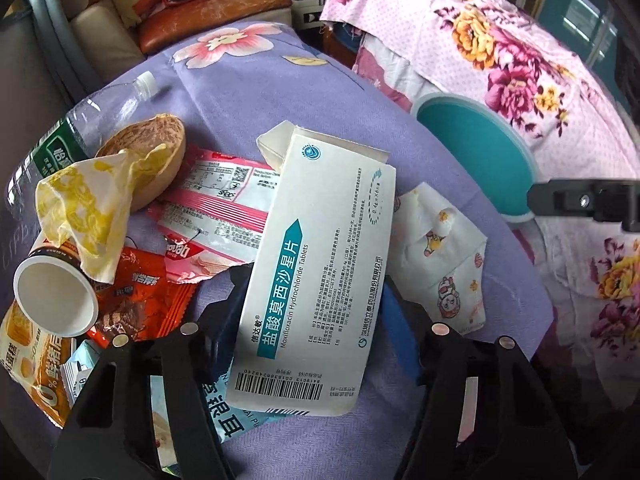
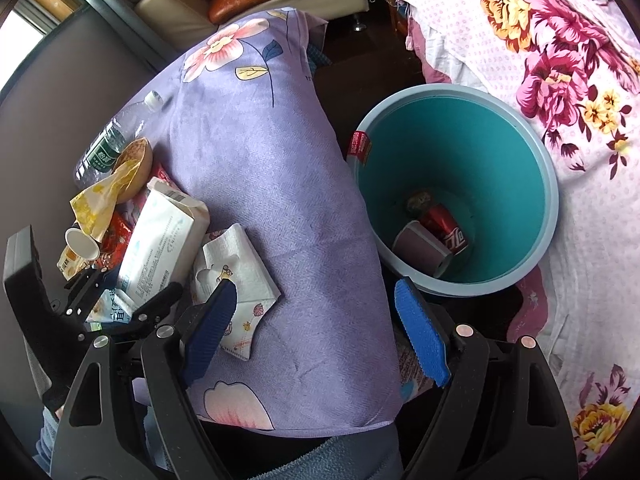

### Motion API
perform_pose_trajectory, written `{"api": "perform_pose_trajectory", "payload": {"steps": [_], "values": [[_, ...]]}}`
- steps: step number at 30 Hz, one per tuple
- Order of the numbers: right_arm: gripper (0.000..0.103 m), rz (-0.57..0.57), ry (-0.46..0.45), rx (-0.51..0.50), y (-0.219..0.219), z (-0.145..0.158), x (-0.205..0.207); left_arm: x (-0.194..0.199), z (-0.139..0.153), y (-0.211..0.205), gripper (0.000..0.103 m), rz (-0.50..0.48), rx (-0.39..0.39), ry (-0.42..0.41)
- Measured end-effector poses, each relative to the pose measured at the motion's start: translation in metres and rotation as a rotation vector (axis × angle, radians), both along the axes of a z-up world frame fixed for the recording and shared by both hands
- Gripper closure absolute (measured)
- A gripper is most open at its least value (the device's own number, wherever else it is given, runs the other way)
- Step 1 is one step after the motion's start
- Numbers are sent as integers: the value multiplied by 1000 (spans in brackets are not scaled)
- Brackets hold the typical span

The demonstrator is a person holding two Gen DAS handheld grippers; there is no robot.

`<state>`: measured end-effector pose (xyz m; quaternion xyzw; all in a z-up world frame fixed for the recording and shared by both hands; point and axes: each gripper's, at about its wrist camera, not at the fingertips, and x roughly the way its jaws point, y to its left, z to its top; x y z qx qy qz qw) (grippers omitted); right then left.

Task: Collect trash
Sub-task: 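Grasp the white medicine box with the left tool, then grasp the white face mask with the right tool while the left tool lifts the box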

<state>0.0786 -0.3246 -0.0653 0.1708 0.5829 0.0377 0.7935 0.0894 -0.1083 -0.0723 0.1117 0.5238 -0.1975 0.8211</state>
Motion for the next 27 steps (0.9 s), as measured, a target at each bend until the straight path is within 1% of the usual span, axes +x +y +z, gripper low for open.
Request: {"api": "perform_pose_trajectory", "payload": {"steps": [4,7,11,17,19,21,23,24,25,26,27], "values": [[25,28,6,-11,12,-3,1,3,29,25,38,57,-113,-17],[25,77,8,-22,29,-8,3,5,47,45,38,104,-153,-49],[25,161,20,-48,61,-19,11,6,64,69,38,157,-209,-70],[25,249,27,-144,95,-32,20,7,68,89,38,195,-244,-76],[19,267,22,-174,102,-34,21,8,66,96,38,207,-260,-69],[18,274,20,-204,109,-36,21,9,63,102,37,215,-269,-63],[18,286,0,-226,117,-36,20,9,61,104,37,219,-277,-59],[19,296,-6,-248,121,-37,17,9,60,107,37,220,-282,-57],[24,318,-19,-293,128,-38,14,9,59,107,37,220,-285,-55],[28,338,-34,-313,132,-38,10,8,59,108,37,221,-287,-54],[40,353,-54,-306,135,-36,7,9,59,108,37,220,-287,-54]]}}
